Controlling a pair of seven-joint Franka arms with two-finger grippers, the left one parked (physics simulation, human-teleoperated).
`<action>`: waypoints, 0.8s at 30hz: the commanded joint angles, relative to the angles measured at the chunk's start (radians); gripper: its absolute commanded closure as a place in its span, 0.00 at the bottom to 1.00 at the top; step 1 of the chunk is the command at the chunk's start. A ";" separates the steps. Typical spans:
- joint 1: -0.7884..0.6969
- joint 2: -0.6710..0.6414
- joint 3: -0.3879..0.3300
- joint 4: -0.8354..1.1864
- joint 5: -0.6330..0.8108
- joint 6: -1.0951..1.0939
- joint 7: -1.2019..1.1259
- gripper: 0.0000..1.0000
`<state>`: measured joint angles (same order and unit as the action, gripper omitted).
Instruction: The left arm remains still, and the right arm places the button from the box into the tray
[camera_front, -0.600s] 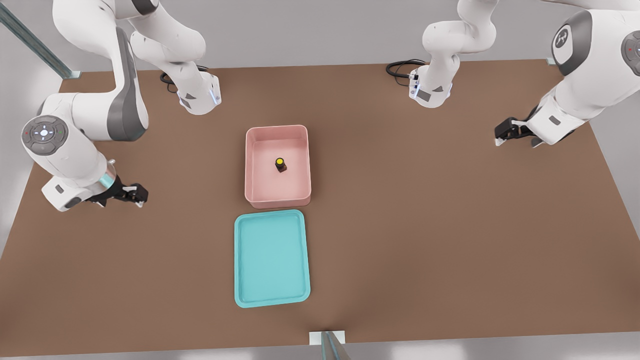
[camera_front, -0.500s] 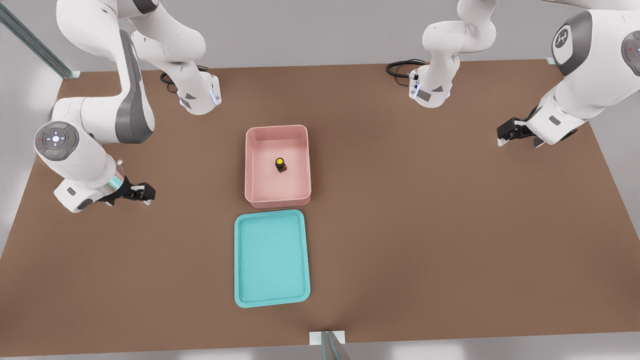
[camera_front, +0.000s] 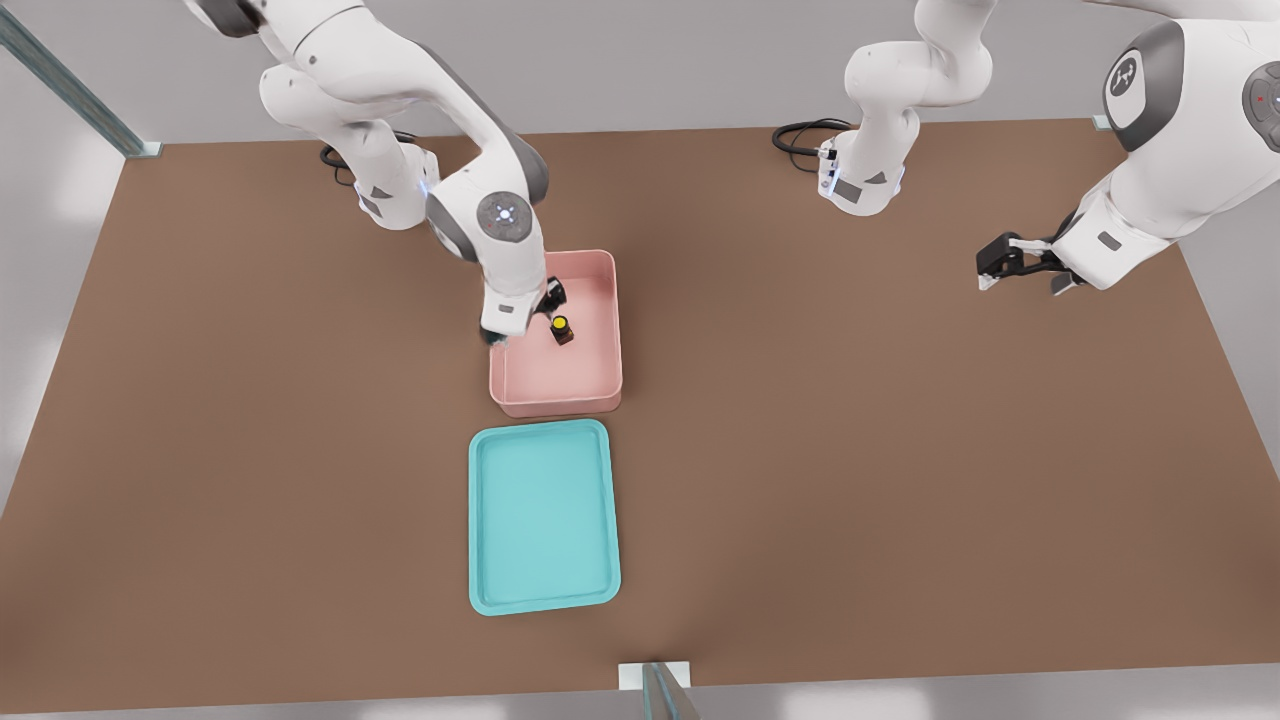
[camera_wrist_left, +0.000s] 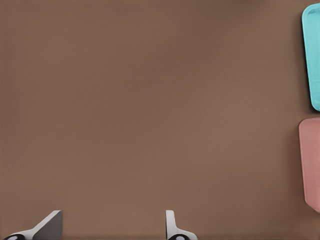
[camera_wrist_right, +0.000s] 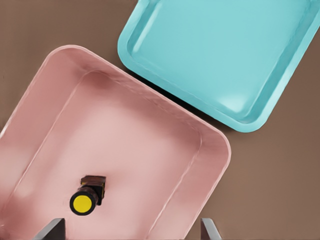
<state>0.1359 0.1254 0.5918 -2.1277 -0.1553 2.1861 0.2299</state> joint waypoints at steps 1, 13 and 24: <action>0.007 0.003 0.039 -0.009 0.000 0.107 0.422 0.00; 0.030 0.152 0.048 -0.178 -0.122 0.365 0.456 0.00; 0.036 0.247 0.002 -0.189 -0.221 0.422 0.456 0.00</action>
<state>0.1707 0.3690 0.5935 -2.3164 -0.3709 2.5762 0.5698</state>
